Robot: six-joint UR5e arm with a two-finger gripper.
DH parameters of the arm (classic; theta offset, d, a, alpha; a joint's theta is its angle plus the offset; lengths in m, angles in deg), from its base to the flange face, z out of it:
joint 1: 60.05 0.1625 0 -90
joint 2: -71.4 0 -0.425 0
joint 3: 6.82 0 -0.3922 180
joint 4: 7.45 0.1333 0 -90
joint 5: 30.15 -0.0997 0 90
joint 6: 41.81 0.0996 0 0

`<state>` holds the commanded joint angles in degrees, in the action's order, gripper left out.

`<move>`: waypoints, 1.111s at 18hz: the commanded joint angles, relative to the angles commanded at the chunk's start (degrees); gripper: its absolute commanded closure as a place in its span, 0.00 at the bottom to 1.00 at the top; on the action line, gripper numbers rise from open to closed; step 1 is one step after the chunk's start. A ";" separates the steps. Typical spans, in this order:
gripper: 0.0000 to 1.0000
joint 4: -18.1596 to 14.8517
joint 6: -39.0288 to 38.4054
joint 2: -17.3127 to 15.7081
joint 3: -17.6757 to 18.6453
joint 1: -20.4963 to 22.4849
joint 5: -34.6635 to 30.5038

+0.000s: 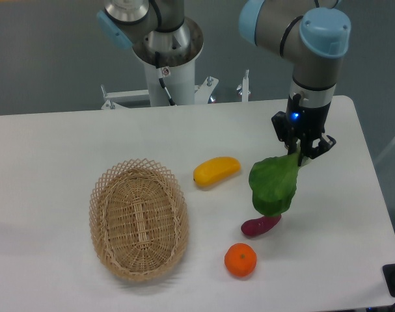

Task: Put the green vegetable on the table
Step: 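Lower the held green bok choy onto the table with the gripper, then open the gripper to release the bok choy on the table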

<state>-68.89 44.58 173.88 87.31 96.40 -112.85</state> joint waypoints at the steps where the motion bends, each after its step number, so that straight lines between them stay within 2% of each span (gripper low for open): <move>1: 0.70 0.17 0.09 0.00 0.26 0.00 0.00; 9: 0.70 0.44 3.16 -0.17 2.46 0.79 -0.26; 18: 0.71 1.41 13.78 -0.53 7.20 4.30 -0.18; 20: 0.71 2.71 16.07 -0.09 8.08 4.31 -0.26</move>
<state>-66.17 60.66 173.79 95.39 100.70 -113.12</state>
